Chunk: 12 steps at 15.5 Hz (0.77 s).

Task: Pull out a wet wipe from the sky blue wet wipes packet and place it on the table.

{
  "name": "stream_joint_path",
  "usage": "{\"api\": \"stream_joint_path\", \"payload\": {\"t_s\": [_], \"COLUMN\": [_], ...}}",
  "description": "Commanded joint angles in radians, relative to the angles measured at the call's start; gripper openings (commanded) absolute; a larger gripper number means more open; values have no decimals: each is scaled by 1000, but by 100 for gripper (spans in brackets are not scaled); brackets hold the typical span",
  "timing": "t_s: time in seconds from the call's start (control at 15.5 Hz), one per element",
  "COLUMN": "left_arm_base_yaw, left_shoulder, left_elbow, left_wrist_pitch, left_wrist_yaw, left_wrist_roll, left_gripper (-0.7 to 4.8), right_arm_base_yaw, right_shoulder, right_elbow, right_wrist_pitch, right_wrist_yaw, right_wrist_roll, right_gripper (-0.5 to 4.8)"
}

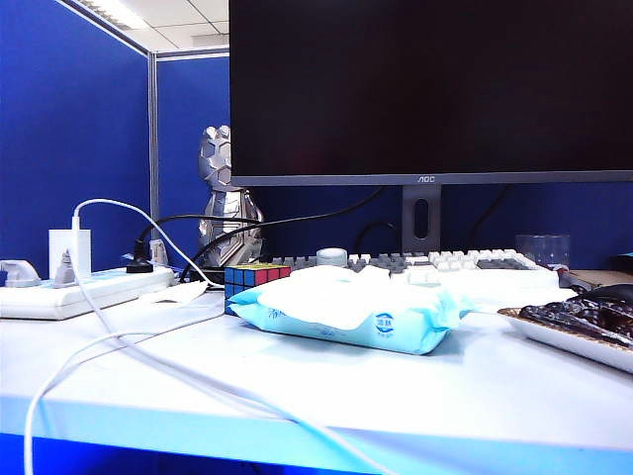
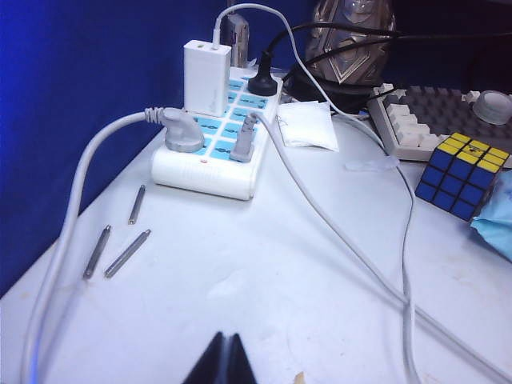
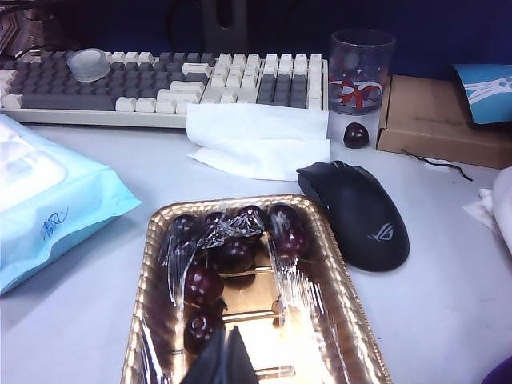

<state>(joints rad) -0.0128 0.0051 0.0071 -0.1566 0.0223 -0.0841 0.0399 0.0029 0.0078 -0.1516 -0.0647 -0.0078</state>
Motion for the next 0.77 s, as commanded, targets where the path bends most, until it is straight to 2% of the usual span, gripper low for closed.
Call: {"api": "stream_joint_path", "payload": {"t_s": [0.06, 0.39, 0.64, 0.77], "left_arm_base_yaw": [2, 2, 2, 2], "left_shoulder": [-3, -3, -3, -3], "left_elbow": [-2, -2, -2, -2], "left_wrist_pitch": [-10, -10, -10, -10], "left_wrist_yaw": [0, 0, 0, 0], "left_wrist_roll": [-2, -2, -2, -2], "left_gripper": [-1, -1, -1, -1], "right_arm_base_yaw": [0, 0, 1, 1], "right_shoulder": [0, 0, 0, 3], "right_elbow": [-3, -3, 6, 71], "right_wrist_pitch": [-16, -11, 124, 131], "right_wrist_yaw": [2, -9, -50, -53], "right_wrist_roll": [4, 14, 159, 166], "right_gripper": [-5, -5, -5, -5]}}
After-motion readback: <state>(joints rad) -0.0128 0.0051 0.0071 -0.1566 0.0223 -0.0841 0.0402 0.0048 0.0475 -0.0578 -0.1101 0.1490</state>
